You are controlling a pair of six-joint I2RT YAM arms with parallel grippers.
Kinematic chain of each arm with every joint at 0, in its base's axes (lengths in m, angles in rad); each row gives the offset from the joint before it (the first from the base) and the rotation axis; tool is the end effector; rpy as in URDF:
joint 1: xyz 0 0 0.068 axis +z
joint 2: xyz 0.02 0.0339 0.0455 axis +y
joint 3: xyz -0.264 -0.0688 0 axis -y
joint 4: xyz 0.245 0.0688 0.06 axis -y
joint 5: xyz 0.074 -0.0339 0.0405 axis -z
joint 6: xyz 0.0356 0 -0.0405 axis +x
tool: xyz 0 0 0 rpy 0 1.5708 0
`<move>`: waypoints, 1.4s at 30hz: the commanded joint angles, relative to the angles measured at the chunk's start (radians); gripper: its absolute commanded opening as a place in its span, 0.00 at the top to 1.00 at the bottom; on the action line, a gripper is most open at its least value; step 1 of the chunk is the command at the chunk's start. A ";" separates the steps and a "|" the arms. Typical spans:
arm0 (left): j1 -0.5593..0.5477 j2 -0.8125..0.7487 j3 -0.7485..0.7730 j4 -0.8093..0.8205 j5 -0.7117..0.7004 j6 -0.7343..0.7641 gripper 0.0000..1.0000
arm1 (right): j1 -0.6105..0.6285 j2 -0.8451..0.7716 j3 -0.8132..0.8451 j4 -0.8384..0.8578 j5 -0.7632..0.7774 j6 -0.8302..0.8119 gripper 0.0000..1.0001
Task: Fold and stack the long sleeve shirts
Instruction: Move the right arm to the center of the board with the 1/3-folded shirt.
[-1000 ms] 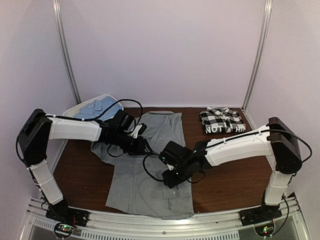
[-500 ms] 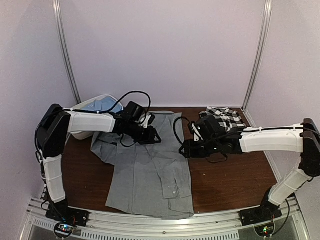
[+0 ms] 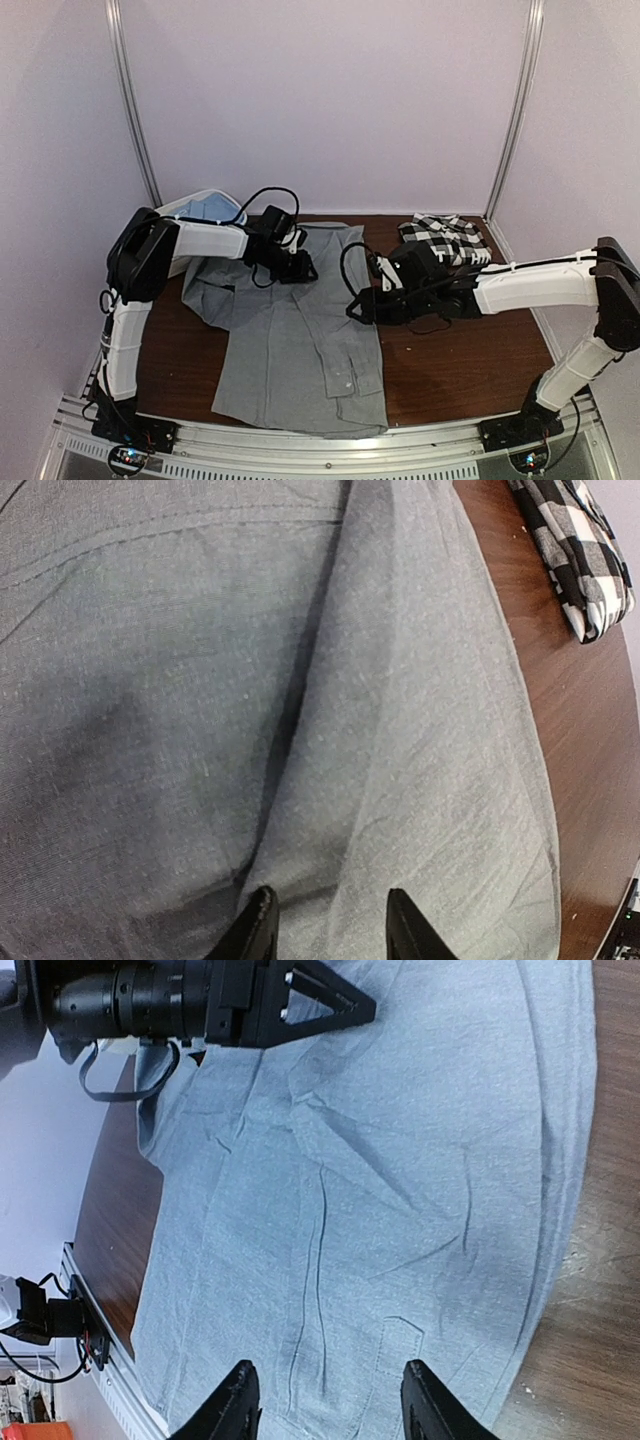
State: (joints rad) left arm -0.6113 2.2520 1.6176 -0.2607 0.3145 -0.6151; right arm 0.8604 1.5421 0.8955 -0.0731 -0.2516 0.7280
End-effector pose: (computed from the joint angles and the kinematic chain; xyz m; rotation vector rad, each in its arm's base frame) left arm 0.3922 -0.2883 0.1375 0.1415 2.6295 -0.8725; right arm 0.2057 0.2527 0.2062 -0.3106 2.5034 1.0374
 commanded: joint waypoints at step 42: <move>0.015 0.117 0.352 0.021 0.155 0.044 0.63 | -0.012 -0.103 -0.045 0.017 0.037 0.039 0.52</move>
State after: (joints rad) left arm -0.6044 2.2765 1.9007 -0.3168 0.4057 -0.5526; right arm 0.8913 1.5375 0.9051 -0.0837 -0.2737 0.7223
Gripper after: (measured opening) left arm 0.366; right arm 0.471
